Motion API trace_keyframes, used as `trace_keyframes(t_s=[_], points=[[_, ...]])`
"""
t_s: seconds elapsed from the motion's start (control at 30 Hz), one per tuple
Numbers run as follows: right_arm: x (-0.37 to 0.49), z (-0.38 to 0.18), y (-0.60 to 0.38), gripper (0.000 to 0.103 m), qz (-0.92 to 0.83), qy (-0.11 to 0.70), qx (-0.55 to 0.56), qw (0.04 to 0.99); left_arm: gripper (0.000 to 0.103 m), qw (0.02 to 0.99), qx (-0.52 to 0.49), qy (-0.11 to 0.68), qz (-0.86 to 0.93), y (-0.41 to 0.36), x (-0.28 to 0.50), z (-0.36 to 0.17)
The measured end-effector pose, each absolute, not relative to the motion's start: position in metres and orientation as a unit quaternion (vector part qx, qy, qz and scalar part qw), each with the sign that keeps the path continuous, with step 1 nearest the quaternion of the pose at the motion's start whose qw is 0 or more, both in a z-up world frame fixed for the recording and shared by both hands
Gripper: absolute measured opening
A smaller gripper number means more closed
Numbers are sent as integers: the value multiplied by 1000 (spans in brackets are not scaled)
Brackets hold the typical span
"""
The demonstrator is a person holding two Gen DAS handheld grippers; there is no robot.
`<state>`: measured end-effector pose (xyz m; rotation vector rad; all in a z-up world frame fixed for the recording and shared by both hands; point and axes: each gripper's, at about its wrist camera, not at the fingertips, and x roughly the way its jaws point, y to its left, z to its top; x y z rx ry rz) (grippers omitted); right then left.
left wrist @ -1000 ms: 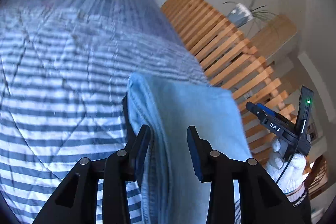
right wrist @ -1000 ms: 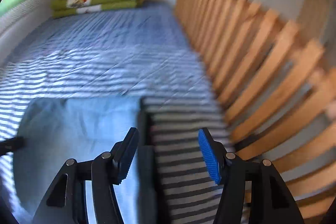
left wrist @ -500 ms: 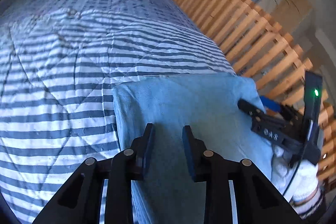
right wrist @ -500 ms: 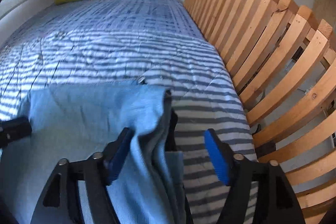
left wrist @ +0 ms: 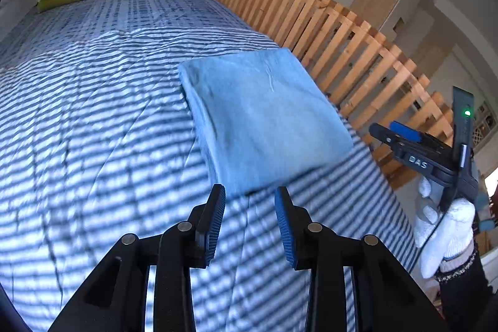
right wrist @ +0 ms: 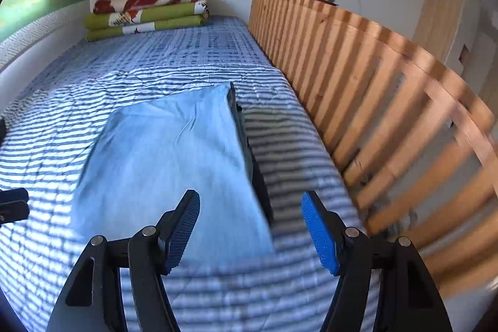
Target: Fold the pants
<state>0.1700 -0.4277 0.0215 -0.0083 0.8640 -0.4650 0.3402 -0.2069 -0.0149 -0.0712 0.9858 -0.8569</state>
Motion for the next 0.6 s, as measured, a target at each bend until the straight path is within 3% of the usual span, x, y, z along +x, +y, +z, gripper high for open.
trace_keyframes(t_s=[0.2, 0.33, 0.47, 0.6], points=[[87, 28, -356, 64, -208, 412, 8, 887, 44, 814, -24, 444, -375, -147, 246, 6], [40, 39, -296, 64, -203, 399, -16, 894, 57, 835, -7, 421, -355, -110, 181, 18], [1, 48, -245, 64, -183, 386, -13, 904, 58, 839, -17, 420, -345, -74, 121, 22], [-30, 48, -206, 64, -177, 383, -22, 906, 66, 856, -22, 404, -321, -37, 75, 28]])
